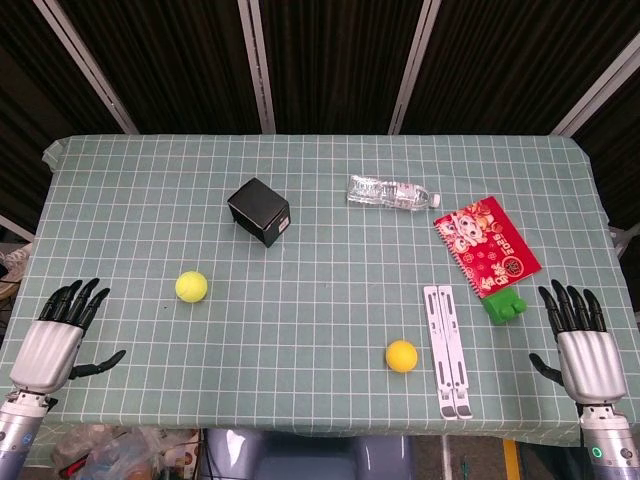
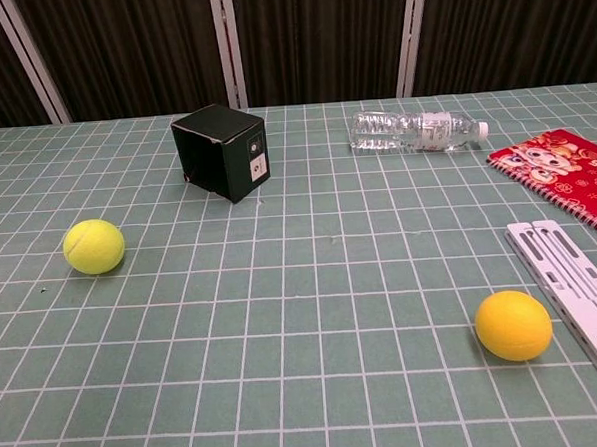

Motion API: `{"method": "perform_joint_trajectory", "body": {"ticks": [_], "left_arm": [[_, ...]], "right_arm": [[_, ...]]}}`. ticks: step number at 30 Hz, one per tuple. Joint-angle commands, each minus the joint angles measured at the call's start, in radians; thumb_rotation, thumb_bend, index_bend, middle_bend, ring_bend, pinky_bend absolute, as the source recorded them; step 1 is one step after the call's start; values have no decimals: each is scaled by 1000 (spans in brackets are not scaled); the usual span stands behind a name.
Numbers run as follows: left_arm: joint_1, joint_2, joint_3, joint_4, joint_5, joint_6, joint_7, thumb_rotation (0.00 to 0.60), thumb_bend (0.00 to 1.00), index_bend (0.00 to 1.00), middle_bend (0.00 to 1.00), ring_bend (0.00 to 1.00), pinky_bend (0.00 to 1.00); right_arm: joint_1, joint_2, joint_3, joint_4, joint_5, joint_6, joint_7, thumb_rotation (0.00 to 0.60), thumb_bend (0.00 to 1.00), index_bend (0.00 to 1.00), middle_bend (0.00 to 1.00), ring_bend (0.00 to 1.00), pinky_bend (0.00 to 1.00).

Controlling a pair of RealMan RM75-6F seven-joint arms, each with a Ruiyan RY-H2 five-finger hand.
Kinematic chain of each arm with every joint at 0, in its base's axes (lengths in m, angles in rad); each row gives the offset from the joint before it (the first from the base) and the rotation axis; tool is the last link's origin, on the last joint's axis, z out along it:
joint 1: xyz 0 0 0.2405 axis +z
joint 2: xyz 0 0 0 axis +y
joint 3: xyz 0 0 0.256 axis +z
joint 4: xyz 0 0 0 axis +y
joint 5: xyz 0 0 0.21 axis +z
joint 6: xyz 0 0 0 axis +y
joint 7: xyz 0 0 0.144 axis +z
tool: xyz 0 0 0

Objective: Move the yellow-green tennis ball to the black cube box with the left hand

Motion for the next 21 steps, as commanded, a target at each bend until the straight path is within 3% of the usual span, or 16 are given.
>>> {"method": "perform_joint_trajectory", "body": {"ticks": [1,7,9,10,14,17,21], "left_arm": [[-1,-4,0,2,1,-2,5,259,126,95,36,0,114],[-17,-12,10,7,27,-20,0,292,126,100,48,0,114],[-26,-15,12,12,53,-14,-20,321,132,139,125,35,119],[-29,-18,12,19,63,-8,-28,335,139,191,221,96,155],[-41,-27,15,51,105,11,-51,366,175,460,640,461,507],[-50,-25,25,61,115,-7,-46,382,187,524,728,556,607],[-79,-26,37,90,126,-59,-52,397,196,533,746,581,669]], "right_arm": [[0,0,1,0,0,1,2,600,193,0,0,0,0],[2,4,6,3,4,0,16,600,193,0,0,0,0],[1,5,7,3,2,4,19,600,193,0,0,0,0],[0,5,6,4,2,5,19,600,194,0,0,0,0],[-2,6,8,3,10,4,20,600,193,0,0,0,0],[1,4,8,4,11,-1,19,600,193,0,0,0,0],[6,-2,8,7,8,-8,12,600,193,0,0,0,0]]}}
